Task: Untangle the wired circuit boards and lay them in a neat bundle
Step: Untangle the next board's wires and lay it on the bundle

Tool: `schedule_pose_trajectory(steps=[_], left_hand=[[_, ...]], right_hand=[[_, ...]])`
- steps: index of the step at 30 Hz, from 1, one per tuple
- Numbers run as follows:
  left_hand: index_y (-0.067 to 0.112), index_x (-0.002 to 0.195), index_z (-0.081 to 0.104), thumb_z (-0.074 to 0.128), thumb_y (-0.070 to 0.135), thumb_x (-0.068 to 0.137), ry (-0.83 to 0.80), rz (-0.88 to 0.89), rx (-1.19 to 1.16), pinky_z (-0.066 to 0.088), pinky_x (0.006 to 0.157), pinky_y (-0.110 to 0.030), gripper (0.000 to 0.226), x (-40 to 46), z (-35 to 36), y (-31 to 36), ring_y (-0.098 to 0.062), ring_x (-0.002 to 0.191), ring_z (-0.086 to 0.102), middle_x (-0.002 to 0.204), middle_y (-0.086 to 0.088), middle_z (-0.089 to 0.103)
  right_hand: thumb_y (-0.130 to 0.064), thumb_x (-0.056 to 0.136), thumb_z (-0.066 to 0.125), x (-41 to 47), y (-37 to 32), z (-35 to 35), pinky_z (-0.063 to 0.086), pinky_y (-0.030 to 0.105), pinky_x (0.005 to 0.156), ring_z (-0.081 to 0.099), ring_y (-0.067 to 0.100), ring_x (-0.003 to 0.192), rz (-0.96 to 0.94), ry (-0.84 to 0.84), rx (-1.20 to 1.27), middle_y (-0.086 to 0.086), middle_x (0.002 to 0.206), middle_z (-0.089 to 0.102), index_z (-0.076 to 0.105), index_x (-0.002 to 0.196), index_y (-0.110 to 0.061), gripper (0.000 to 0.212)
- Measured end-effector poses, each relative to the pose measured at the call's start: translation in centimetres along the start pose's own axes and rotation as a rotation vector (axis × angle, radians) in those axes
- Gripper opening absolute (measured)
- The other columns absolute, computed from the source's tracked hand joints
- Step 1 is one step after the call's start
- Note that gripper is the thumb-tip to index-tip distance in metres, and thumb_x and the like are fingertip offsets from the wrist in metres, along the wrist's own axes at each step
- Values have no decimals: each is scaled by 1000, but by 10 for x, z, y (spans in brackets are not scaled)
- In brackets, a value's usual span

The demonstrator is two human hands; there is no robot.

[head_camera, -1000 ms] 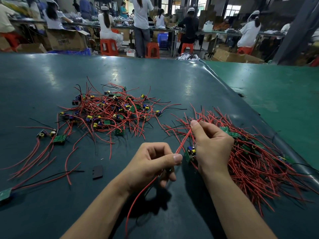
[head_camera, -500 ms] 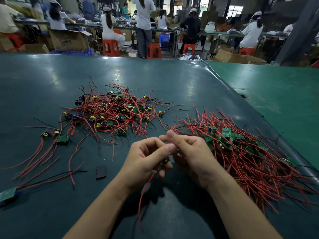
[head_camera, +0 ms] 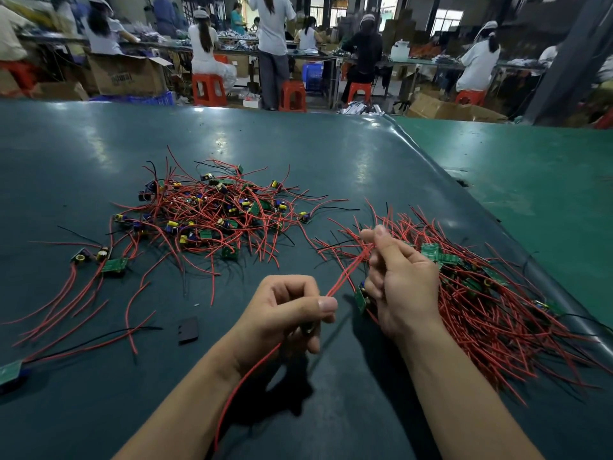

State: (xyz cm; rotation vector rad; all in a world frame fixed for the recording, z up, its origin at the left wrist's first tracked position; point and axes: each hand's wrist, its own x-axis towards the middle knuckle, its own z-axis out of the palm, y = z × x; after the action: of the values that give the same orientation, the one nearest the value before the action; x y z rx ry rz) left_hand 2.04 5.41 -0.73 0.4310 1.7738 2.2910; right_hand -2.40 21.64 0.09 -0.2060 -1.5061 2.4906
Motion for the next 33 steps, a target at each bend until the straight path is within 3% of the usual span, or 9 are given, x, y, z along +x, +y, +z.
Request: schedule_pose_trajectory(steps=[2, 6, 10, 13, 15, 20, 24, 29, 33], left_hand=[[15, 58, 67, 76, 30, 64, 41, 63, -115, 34, 40, -19, 19, 2, -1, 2, -14, 39, 51, 51, -10, 58], [15, 67, 77, 82, 26, 66, 363, 212, -171, 49, 80, -31, 12, 14, -6, 0, -16, 80, 65, 83, -6, 74], [14, 78, 80, 74, 42, 63, 498, 135, -84, 56, 69, -28, 32, 19, -3, -5, -19, 78, 69, 88, -10, 76], [14, 88, 80, 65, 55, 70, 474, 66, -53, 56, 61, -25, 47, 20, -3, -5, -16, 75, 70, 92, -10, 76], [16, 92, 78, 58, 58, 73, 500, 84, -21, 53, 63, -25, 51, 22, -6, -6, -13, 81, 69, 97, -5, 76], [23, 86, 78, 54, 38, 93, 641, 196, 71, 45, 52, -17, 29, 21, -10, -8, -15, 75, 58, 88, -2, 75], [16, 89, 73, 50, 19, 100, 777, 322, 111, 42, 60, -25, 26, 23, -18, -5, -13, 70, 56, 78, -1, 71], [20, 81, 69, 54, 13, 99, 863, 368, 278, 46, 66, -14, 24, 23, -22, -5, 2, 68, 62, 72, 8, 69], [27, 80, 69, 60, 31, 91, 888, 299, 435, 52, 68, -36, 14, 23, -27, -13, -12, 74, 65, 77, 7, 71]], right_hand=[[-28, 100, 53, 0, 1, 1, 23, 13, 34, 29, 5, 34, 95, -5, 10, -1, 55, 47, 69, 90, -8, 28], [-41, 96, 54, -13, 6, 8, 26, 13, 37, 37, 5, 37, 165, -295, -320, 0, 61, 58, 72, 77, -15, 37], [-41, 84, 63, -34, 18, 18, 33, 15, 40, 44, 1, 43, 125, -599, -373, -9, 57, 60, 72, 80, -18, 25], [-17, 93, 63, -32, 19, 20, 38, 11, 41, 51, -1, 42, 70, -485, -304, -3, 60, 65, 73, 79, -14, 18], [-18, 93, 64, -28, 16, 18, 36, 12, 40, 47, 0, 42, 40, -383, -288, -2, 61, 64, 75, 80, -12, 18], [-18, 90, 68, -21, 3, 14, 24, 14, 37, 27, 6, 36, -133, -158, -159, -6, 49, 39, 73, 86, -14, 7], [-7, 97, 56, -20, -9, 16, 46, 23, 41, 51, 11, 42, -289, 22, 80, 5, 71, 69, 59, 103, -12, 8], [-10, 102, 48, -16, -9, 15, 54, 25, 51, 73, 24, 71, -94, 197, 317, 9, 120, 69, 50, 106, -8, 5], [-13, 103, 47, -16, -1, 12, 53, 21, 48, 73, 19, 65, 47, 281, 383, 10, 115, 70, 49, 123, -2, 23]])
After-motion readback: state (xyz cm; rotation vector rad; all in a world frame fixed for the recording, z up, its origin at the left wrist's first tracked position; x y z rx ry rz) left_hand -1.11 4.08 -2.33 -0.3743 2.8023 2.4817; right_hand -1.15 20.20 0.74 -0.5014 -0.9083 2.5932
